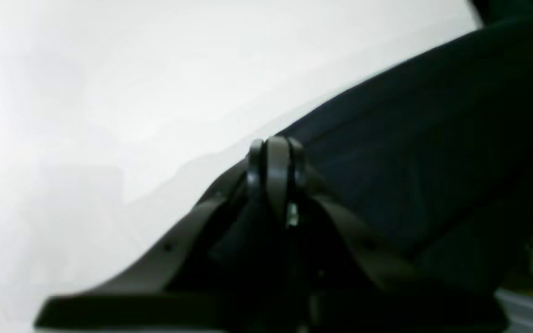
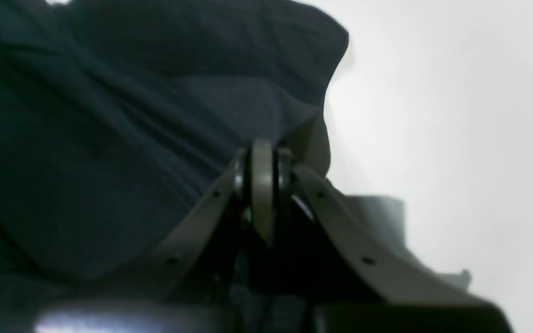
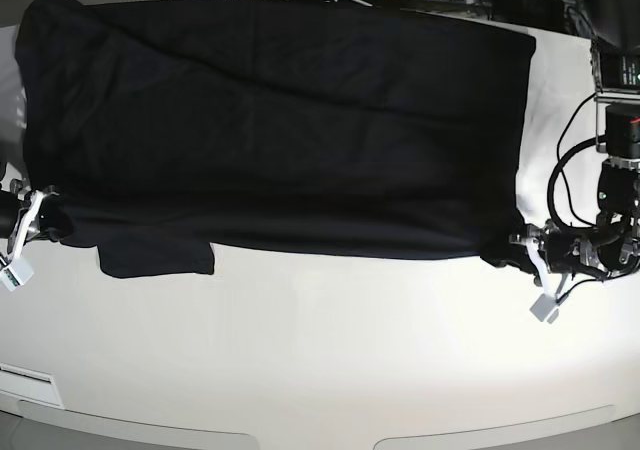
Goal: Fold the T-shirt properly
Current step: 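Lift the hem with both grippers and fold it over toward the collar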
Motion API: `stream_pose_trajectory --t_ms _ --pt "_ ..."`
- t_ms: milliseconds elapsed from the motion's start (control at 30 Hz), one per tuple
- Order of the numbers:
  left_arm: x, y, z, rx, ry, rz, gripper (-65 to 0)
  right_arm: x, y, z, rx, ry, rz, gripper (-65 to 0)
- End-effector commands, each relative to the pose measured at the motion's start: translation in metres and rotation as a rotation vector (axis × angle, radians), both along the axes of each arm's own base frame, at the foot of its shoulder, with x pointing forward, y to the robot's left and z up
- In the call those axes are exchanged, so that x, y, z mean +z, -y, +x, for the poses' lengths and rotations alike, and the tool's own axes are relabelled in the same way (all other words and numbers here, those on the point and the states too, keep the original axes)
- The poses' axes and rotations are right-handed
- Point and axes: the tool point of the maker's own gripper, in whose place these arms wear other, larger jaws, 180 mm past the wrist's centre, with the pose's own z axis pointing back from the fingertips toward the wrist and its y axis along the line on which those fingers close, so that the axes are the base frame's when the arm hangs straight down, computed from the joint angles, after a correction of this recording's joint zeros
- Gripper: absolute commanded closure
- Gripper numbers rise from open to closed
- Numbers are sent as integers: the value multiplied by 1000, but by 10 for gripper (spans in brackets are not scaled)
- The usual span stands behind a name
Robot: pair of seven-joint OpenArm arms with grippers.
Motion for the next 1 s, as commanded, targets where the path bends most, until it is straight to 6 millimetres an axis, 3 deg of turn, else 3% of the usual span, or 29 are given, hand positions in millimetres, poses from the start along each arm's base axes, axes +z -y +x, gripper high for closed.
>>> stream_pose_trajectory --t_ms 0,167,367,500,667,833,967 --pt "10 -2 -1 -29 28 -4 0 19 10 6 -2 33 -24 0" --pt "1 6 -38 -122 23 17 0 13 10 -4 12 -29 -34 0" --pt "25 -6 -67 -264 107 182 0 -11 14 -30 25 -142 -65 0" --pt "33 -20 -76 -280 108 238 0 -22 13 -47 40 -215 -60 0" --pt "41 -19 -89 -292 65 170 0 -13 8 -59 86 -266 -44 0" --pt "41 -19 -102 -337 11 171 0 3 -12 -61 157 -243 10 0" --pt "43 -13 -105 -365 21 176 0 2 -17 -66 179 -247 7 0"
